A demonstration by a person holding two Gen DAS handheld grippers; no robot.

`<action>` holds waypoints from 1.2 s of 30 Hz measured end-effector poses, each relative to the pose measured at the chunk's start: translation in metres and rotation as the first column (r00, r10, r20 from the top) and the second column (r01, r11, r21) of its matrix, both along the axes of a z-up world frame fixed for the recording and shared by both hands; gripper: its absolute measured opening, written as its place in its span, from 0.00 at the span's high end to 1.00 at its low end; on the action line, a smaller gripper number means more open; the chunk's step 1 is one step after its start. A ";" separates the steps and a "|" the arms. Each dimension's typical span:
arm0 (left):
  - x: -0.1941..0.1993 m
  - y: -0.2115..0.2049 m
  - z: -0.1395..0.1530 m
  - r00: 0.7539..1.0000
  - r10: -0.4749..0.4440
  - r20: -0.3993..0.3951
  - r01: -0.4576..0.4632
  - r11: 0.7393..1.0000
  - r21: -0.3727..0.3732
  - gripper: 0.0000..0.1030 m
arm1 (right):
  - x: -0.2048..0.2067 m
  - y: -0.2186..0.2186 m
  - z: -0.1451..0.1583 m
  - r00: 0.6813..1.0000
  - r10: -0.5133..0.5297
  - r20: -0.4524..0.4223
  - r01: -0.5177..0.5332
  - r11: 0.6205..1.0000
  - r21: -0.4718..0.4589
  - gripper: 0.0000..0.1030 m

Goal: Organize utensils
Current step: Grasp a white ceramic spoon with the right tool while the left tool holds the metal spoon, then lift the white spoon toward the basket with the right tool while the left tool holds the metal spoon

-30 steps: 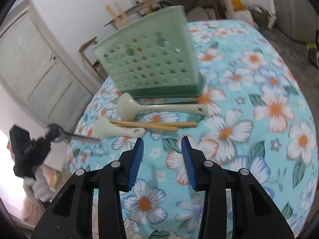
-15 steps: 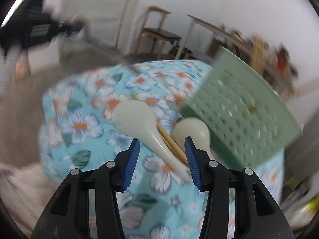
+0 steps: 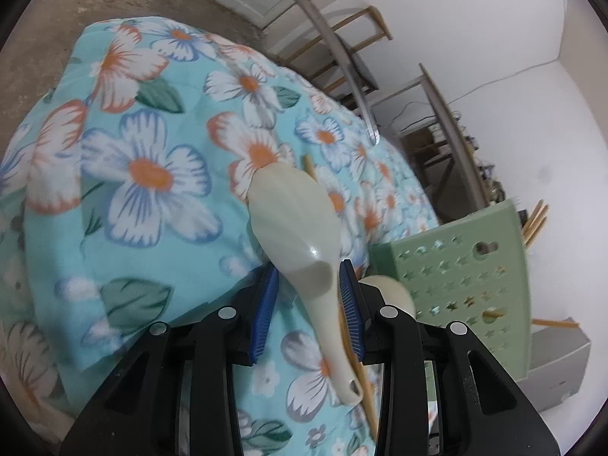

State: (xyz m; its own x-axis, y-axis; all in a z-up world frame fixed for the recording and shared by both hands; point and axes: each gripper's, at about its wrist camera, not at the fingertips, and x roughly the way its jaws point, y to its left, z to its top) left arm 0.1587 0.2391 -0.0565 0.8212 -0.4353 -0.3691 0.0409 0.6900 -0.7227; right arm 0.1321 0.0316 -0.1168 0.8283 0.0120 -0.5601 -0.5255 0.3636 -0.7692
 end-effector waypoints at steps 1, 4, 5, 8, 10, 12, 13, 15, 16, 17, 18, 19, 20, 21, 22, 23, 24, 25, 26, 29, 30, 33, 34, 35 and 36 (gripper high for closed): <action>0.000 0.001 -0.001 1.000 0.002 0.000 -0.002 1.000 -0.002 0.97 | -0.001 0.001 0.000 1.000 0.001 0.024 -0.001 1.000 -0.008 0.69; 0.002 0.004 -0.002 1.000 0.004 0.004 -0.004 1.000 -0.006 0.97 | -0.001 0.008 0.000 0.997 0.008 0.074 -0.007 1.000 -0.021 0.69; 0.003 0.004 -0.002 1.000 0.004 0.004 -0.004 1.000 -0.005 0.97 | -0.001 0.008 0.002 0.996 0.010 0.091 -0.008 1.000 -0.020 0.69; 0.003 0.005 -0.002 1.000 0.003 0.004 -0.003 1.000 -0.003 0.97 | 0.004 0.017 0.005 0.994 0.002 0.107 -0.001 1.000 -0.010 0.69; 0.003 0.005 -0.002 1.000 0.005 0.004 -0.005 1.000 -0.003 0.97 | 0.011 0.021 0.004 0.992 0.002 0.125 0.000 1.000 -0.012 0.71; 0.003 0.005 -0.002 1.000 0.006 0.005 -0.006 1.000 -0.005 0.97 | 0.015 0.026 0.002 0.991 0.004 0.132 -0.001 1.000 -0.023 0.74; 0.003 0.005 -0.002 1.000 0.005 0.004 -0.005 1.000 -0.003 0.97 | 0.017 0.028 0.000 0.991 0.003 0.136 0.001 1.000 -0.028 0.79; 0.004 0.006 -0.002 1.000 0.007 0.004 -0.007 1.000 -0.004 0.97 | 0.024 0.031 -0.002 0.990 -0.002 0.143 0.008 0.999 -0.038 0.93; 0.003 0.007 -0.001 1.000 0.008 0.005 -0.008 1.000 -0.005 0.97 | 0.025 0.032 -0.002 0.989 -0.008 0.146 0.014 0.999 -0.038 0.93; 0.003 0.008 -0.001 1.000 0.009 0.005 -0.009 1.000 -0.004 0.97 | 0.028 0.032 -0.001 0.989 -0.016 0.148 0.020 0.999 -0.030 0.94; 0.003 0.008 -0.001 1.000 0.011 0.004 -0.011 1.000 -0.005 0.97 | 0.028 0.032 0.001 0.989 -0.022 0.149 0.026 0.999 -0.021 0.95; 0.004 0.009 0.000 1.000 0.012 0.005 -0.012 1.000 -0.006 0.97 | 0.029 0.031 0.003 0.988 -0.031 0.149 0.033 0.999 -0.010 0.95; 0.004 0.010 0.001 1.000 0.014 0.005 -0.014 1.000 -0.005 0.97 | 0.031 0.030 0.008 0.988 -0.043 0.145 0.042 0.999 0.010 0.96; 0.004 0.010 0.000 1.000 0.014 0.006 -0.014 1.000 -0.003 0.97 | 0.032 0.029 0.011 0.988 -0.049 0.143 0.046 0.999 0.024 0.97; 0.004 0.010 0.001 1.000 0.014 0.007 -0.014 1.000 -0.003 0.97 | 0.035 0.027 0.017 0.988 -0.061 0.145 0.055 0.997 0.046 0.98; 0.004 0.011 0.001 1.000 0.015 0.008 -0.015 1.000 -0.003 0.97 | 0.037 0.025 0.022 0.987 -0.069 0.142 0.061 0.996 0.065 0.98; 0.004 0.012 0.002 1.000 0.016 0.010 -0.016 1.000 -0.001 0.97 | 0.040 0.020 0.033 0.988 -0.091 0.127 0.077 0.991 0.111 0.99; 0.003 0.013 0.003 1.000 0.017 0.011 -0.017 1.000 0.000 0.97 | 0.041 0.018 0.037 0.988 -0.104 0.116 0.088 0.987 0.137 1.00; 0.004 0.012 0.004 1.000 0.016 0.012 -0.016 1.000 0.001 0.97 | 0.043 0.013 0.045 0.988 -0.120 0.100 0.102 0.980 0.169 1.00; 0.002 0.009 0.008 1.000 0.013 0.019 -0.013 1.000 0.005 0.97 | 0.046 -0.003 0.072 0.986 -0.158 0.048 0.140 0.953 0.270 1.00; 0.001 0.007 0.009 1.000 0.011 0.022 -0.012 1.000 0.006 0.97 | 0.046 -0.009 0.082 0.986 -0.166 0.016 0.154 0.940 0.305 1.00; 0.001 0.001 0.013 1.000 0.003 0.028 -0.004 1.000 0.010 0.97 | 0.042 -0.026 0.103 0.981 -0.181 -0.065 0.192 0.904 0.381 1.00; 0.000 -0.001 0.014 1.000 0.002 0.029 -0.002 1.000 0.012 0.97 | 0.040 -0.032 0.108 0.979 -0.181 -0.097 0.205 0.893 0.400 1.00; 0.000 -0.004 0.015 1.000 -0.001 0.030 0.001 1.000 0.014 0.97 | 0.037 -0.037 0.110 0.976 -0.187 -0.116 0.218 0.887 0.408 1.00; 0.000 -0.006 0.016 1.000 -0.004 0.031 0.003 1.000 0.016 0.97 | 0.031 -0.040 0.109 0.974 -0.192 -0.118 0.224 0.887 0.404 1.00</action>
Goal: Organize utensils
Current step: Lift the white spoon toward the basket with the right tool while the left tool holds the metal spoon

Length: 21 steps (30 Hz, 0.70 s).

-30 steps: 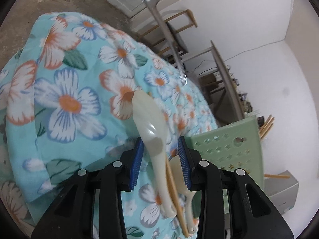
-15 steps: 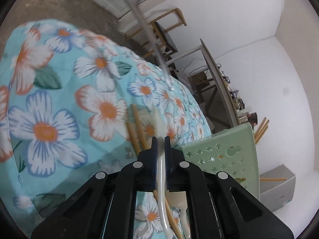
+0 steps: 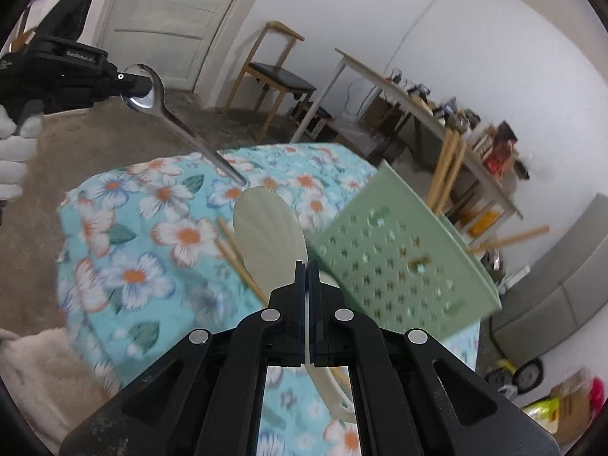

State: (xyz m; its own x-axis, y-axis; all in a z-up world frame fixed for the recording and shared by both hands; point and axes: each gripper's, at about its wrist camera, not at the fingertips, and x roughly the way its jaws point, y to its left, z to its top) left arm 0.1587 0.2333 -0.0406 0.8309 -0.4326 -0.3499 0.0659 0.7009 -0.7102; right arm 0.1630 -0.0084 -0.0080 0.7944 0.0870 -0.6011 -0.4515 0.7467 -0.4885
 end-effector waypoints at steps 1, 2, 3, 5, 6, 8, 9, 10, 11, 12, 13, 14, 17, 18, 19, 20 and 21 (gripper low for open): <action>-0.001 -0.003 0.001 1.000 -0.003 0.001 0.003 1.000 0.001 0.97 | -0.006 -0.002 -0.003 1.000 -0.003 0.002 0.003 1.000 -0.016 1.00; -0.001 -0.004 0.001 1.000 -0.006 0.002 0.006 1.000 0.002 0.97 | -0.010 -0.004 -0.008 1.000 -0.004 -0.001 0.004 0.999 -0.046 1.00; -0.002 -0.007 0.001 1.000 -0.009 0.002 0.009 1.000 0.002 0.97 | -0.015 -0.004 -0.015 1.000 0.001 -0.013 -0.002 0.998 -0.065 1.00; -0.004 -0.010 0.002 1.000 -0.013 0.002 0.013 1.000 0.006 0.97 | -0.024 -0.003 -0.030 0.999 0.022 -0.049 -0.027 0.994 -0.102 1.00; -0.004 -0.011 0.002 1.000 -0.015 0.002 0.015 1.000 0.007 0.97 | -0.037 -0.002 -0.036 0.998 0.030 -0.060 -0.037 0.992 -0.120 1.00; -0.003 -0.013 0.003 1.000 -0.017 0.004 0.017 1.000 0.009 0.97 | -0.050 0.003 -0.048 0.995 0.058 -0.084 -0.071 0.985 -0.160 1.00; -0.003 -0.013 0.003 1.000 -0.018 0.005 0.018 1.000 0.010 0.97 | -0.054 0.005 -0.051 0.993 0.068 -0.096 -0.083 0.982 -0.168 1.00; -0.003 -0.013 0.003 1.000 -0.019 0.005 0.019 1.000 0.010 0.97 | -0.057 0.007 -0.054 0.991 0.081 -0.108 -0.099 0.979 -0.177 0.99; -0.003 -0.014 0.003 1.000 -0.019 0.006 0.019 1.000 0.010 0.97 | -0.057 0.009 -0.056 0.988 0.096 -0.124 -0.118 0.976 -0.184 0.99; -0.003 -0.014 0.002 1.000 -0.019 0.005 0.019 1.000 0.010 0.97 | -0.059 0.009 -0.057 0.985 0.105 -0.134 -0.130 0.973 -0.189 0.99; -0.003 -0.014 0.002 1.000 -0.019 0.004 0.019 1.000 0.008 0.97 | -0.060 0.012 -0.058 0.984 0.114 -0.138 -0.140 0.971 -0.194 0.98; -0.004 -0.014 0.002 1.000 -0.019 0.005 0.019 1.000 0.007 0.97 | -0.060 0.014 -0.059 0.982 0.121 -0.143 -0.149 0.969 -0.199 0.97; -0.003 -0.016 0.001 1.000 -0.022 0.002 0.022 1.000 0.003 0.97 | -0.061 0.014 -0.059 0.981 0.127 -0.146 -0.157 0.964 -0.215 0.97; -0.003 -0.017 0.000 1.000 -0.023 0.001 0.023 1.000 0.000 0.97 | -0.059 0.016 -0.060 0.981 0.125 -0.150 -0.157 0.963 -0.220 0.96; -0.003 -0.018 0.000 1.000 -0.023 -0.001 0.023 1.000 -0.001 0.97 | -0.057 0.018 -0.061 0.981 0.124 -0.152 -0.156 0.963 -0.221 0.96; -0.003 -0.018 -0.001 1.000 -0.024 -0.001 0.024 1.000 -0.002 0.97 | -0.053 0.018 -0.063 0.980 0.123 -0.156 -0.156 0.963 -0.220 0.96; -0.002 -0.019 -0.002 1.000 -0.026 -0.003 0.026 1.000 -0.003 0.97 | -0.051 0.019 -0.064 0.980 0.122 -0.160 -0.156 0.963 -0.219 0.96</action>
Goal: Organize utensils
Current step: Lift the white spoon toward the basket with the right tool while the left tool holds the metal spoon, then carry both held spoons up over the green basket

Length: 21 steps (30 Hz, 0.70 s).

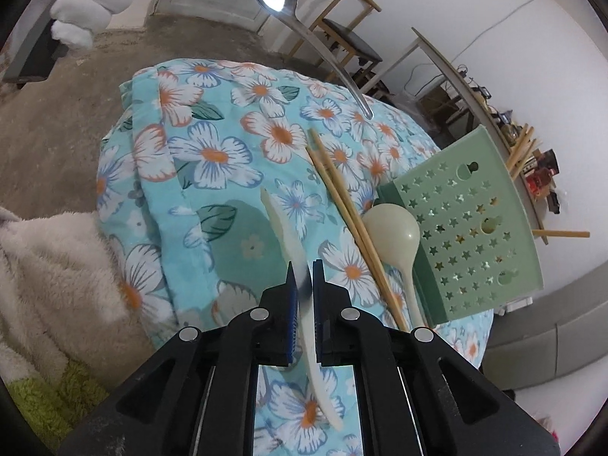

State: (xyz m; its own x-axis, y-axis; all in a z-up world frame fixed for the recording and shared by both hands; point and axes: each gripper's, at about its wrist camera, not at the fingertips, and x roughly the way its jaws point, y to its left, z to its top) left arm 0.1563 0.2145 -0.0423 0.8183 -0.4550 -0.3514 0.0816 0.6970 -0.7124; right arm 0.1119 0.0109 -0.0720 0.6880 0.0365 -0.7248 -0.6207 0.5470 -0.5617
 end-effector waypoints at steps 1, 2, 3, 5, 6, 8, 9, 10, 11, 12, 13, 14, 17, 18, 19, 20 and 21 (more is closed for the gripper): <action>0.000 0.000 -0.001 1.000 -0.001 -0.001 0.001 1.000 -0.001 0.97 | 0.002 0.000 -0.003 1.000 -0.001 0.000 0.001 1.000 0.000 0.96; 0.000 -0.001 -0.001 1.000 -0.002 -0.002 0.002 1.000 0.001 0.97 | 0.004 0.001 -0.005 1.000 -0.003 -0.001 0.003 1.000 0.001 0.96; 0.000 0.000 -0.001 1.000 -0.003 -0.001 0.003 1.000 0.001 0.97 | 0.006 0.002 -0.006 1.000 -0.009 -0.001 0.009 1.000 0.003 0.96; -0.001 -0.002 0.001 1.000 -0.003 0.006 0.003 1.000 0.007 0.97 | 0.008 0.001 -0.005 1.000 -0.025 0.007 0.025 0.999 0.020 0.97; -0.001 -0.002 0.002 1.000 -0.003 0.012 0.002 1.000 0.012 0.97 | 0.009 0.000 -0.003 1.000 -0.030 0.008 0.030 0.999 0.032 0.97; -0.002 -0.004 0.007 1.000 -0.003 0.027 0.002 1.000 0.025 0.97 | 0.012 -0.004 0.005 0.998 -0.055 0.017 0.054 0.996 0.070 0.97; -0.002 -0.004 0.010 0.999 -0.003 0.034 0.002 1.000 0.029 0.97 | 0.013 -0.006 0.008 0.998 -0.065 0.017 0.064 0.994 0.087 0.97; -0.001 -0.005 0.014 0.999 -0.003 0.043 0.001 1.000 0.031 0.97 | 0.015 -0.010 0.014 0.996 -0.084 0.023 0.081 0.991 0.110 0.97; -0.001 -0.004 0.017 0.999 -0.003 0.049 0.001 1.000 0.031 0.97 | 0.017 -0.013 0.016 0.995 -0.098 0.029 0.094 0.988 0.125 0.97; 0.000 -0.005 0.022 0.998 -0.004 0.061 0.001 0.999 0.034 0.97 | 0.020 -0.019 0.022 0.992 -0.121 0.027 0.116 0.982 0.152 0.97; 0.002 -0.006 0.027 0.997 -0.004 0.073 0.001 0.999 0.039 0.97 | 0.022 -0.025 0.027 0.989 -0.146 0.024 0.140 0.973 0.183 0.97; 0.003 -0.007 0.034 0.996 -0.006 0.092 0.002 0.999 0.044 0.97 | 0.025 -0.031 0.033 0.984 -0.175 0.023 0.166 0.962 0.216 0.97; 0.009 -0.013 0.058 0.989 -0.016 0.150 0.008 0.999 0.053 0.97 | 0.030 -0.049 0.048 0.973 -0.229 0.013 0.216 0.932 0.291 0.97; 0.013 -0.017 0.068 0.985 -0.023 0.171 0.012 0.998 0.064 0.97 | 0.032 -0.056 0.055 0.968 -0.250 0.010 0.233 0.917 0.323 0.97; 0.019 -0.021 0.078 0.982 -0.029 0.188 0.015 0.997 0.078 0.97 | 0.033 -0.064 0.062 0.962 -0.272 0.016 0.249 0.901 0.354 0.97; 0.024 -0.025 0.085 0.980 -0.037 0.196 0.020 0.996 0.087 0.97 | 0.034 -0.071 0.069 0.957 -0.289 0.018 0.260 0.886 0.384 0.97; 0.031 -0.031 0.095 0.978 -0.048 0.204 0.028 0.995 0.099 0.97 | 0.034 -0.076 0.074 0.953 -0.303 0.018 0.270 0.872 0.409 0.97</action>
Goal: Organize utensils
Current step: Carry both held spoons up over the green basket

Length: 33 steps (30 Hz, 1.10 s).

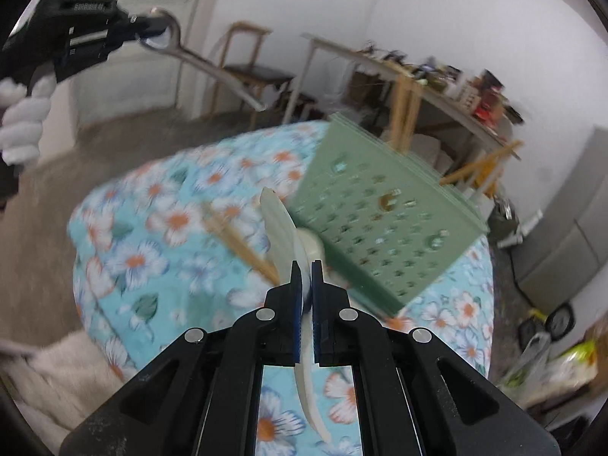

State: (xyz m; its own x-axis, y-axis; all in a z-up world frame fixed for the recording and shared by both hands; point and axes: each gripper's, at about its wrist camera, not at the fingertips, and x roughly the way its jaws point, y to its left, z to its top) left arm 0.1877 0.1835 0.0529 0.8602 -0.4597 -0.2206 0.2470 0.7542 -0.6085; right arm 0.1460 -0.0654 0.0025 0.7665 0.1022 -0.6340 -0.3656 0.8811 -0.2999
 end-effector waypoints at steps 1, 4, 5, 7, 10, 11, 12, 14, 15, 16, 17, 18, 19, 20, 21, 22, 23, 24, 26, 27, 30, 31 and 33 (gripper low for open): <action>0.005 -0.005 0.007 1.000 -0.006 0.009 0.006 1.000 0.009 0.97 | 0.001 -0.007 0.006 1.000 -0.017 0.011 0.016 0.999 0.033 0.97; 0.026 -0.029 0.034 0.998 -0.039 0.054 0.035 0.997 0.073 0.97 | 0.002 -0.026 0.021 0.998 -0.057 0.036 0.052 0.992 0.115 0.97; 0.036 -0.042 0.043 0.997 -0.055 0.057 0.048 0.992 0.113 0.97 | 0.002 -0.033 0.025 0.996 -0.070 0.047 0.063 0.988 0.140 0.97; 0.049 -0.059 0.052 0.996 -0.068 0.052 0.059 0.984 0.168 0.97 | 0.003 -0.046 0.033 0.993 -0.093 0.066 0.079 0.980 0.182 0.97; 0.072 -0.090 0.064 0.997 -0.079 0.025 0.068 0.950 0.304 0.97 | 0.002 -0.066 0.043 0.988 -0.126 0.093 0.101 0.967 0.234 0.97; 0.079 -0.099 0.066 0.996 -0.082 0.018 0.071 0.936 0.344 0.97 | 0.001 -0.074 0.046 0.985 -0.139 0.103 0.110 0.961 0.253 0.97; 0.084 -0.106 0.067 0.996 -0.084 0.014 0.073 0.924 0.376 0.97 | 0.000 -0.079 0.049 0.983 -0.148 0.109 0.115 0.957 0.266 0.97; 0.093 -0.120 0.067 0.996 -0.088 0.003 0.078 0.896 0.437 0.97 | -0.001 -0.092 0.054 0.978 -0.167 0.125 0.122 0.944 0.306 0.97; 0.099 -0.129 0.068 0.996 -0.087 -0.001 0.077 0.876 0.476 0.97 | -0.002 -0.101 0.058 0.975 -0.179 0.132 0.127 0.936 0.329 0.97; 0.103 -0.135 0.068 0.996 -0.088 -0.004 0.078 0.862 0.501 0.97 | -0.001 -0.109 0.060 0.973 -0.188 0.136 0.130 0.927 0.353 0.97; 0.107 -0.143 0.068 0.996 -0.090 -0.006 0.079 0.842 0.534 0.97 | 0.000 -0.116 0.062 0.971 -0.196 0.136 0.132 0.917 0.377 0.97; 0.112 -0.152 0.068 0.995 -0.097 -0.012 0.087 0.819 0.567 0.97 | 0.001 -0.120 0.063 0.970 -0.202 0.135 0.135 0.910 0.392 0.97; 0.116 -0.160 0.067 0.995 -0.103 -0.018 0.094 0.798 0.595 0.97 | 0.002 -0.126 0.064 0.969 -0.208 0.134 0.137 0.902 0.410 0.97; 0.120 -0.165 0.066 0.994 -0.106 -0.023 0.097 0.782 0.616 0.97 | 0.003 -0.132 0.064 0.967 -0.216 0.133 0.140 0.892 0.429 0.97; 0.123 -0.171 0.064 0.994 -0.108 -0.034 0.105 0.762 0.640 0.97 | 0.004 -0.136 0.065 0.966 -0.221 0.133 0.143 0.886 0.440 0.97; 0.126 -0.177 0.061 0.993 -0.110 -0.048 0.114 0.742 0.660 0.97 | 0.004 -0.140 0.065 0.966 -0.225 0.131 0.144 0.879 0.454 0.97; 0.131 -0.184 0.058 0.992 -0.109 -0.069 0.127 0.718 0.684 0.97 | 0.005 -0.144 0.064 0.965 -0.229 0.127 0.145 0.871 0.470 0.97; 0.137 -0.190 0.054 0.990 -0.108 -0.091 0.141 0.700 0.700 0.97 | 0.006 -0.147 0.064 0.965 -0.233 0.123 0.147 0.863 0.483 0.97; 0.144 -0.196 0.047 0.986 -0.109 -0.124 0.164 0.688 0.707 0.97 | 0.008 -0.156 0.064 0.964 -0.240 0.113 0.149 0.842 0.519 0.97; 0.148 -0.198 0.043 0.984 -0.107 -0.140 0.175 0.688 0.704 0.97 | 0.008 -0.160 0.064 0.963 -0.246 0.109 0.152 0.834 0.531 0.97; 0.158 -0.197 0.033 0.976 -0.119 -0.184 0.212 0.719 0.662 0.96 | 0.012 -0.175 0.065 0.963 -0.253 0.090 0.154 0.795 0.587 0.97; 0.156 -0.198 0.032 0.974 -0.120 -0.193 0.218 0.726 0.652 0.96 | 0.012 -0.180 0.066 0.963 -0.257 0.086 0.155 0.782 0.603 0.97; 0.157 -0.199 0.028 0.970 -0.127 -0.206 0.231 0.741 0.631 0.94 | 0.015 -0.187 0.067 0.962 -0.262 0.079 0.154 0.757 0.635 0.97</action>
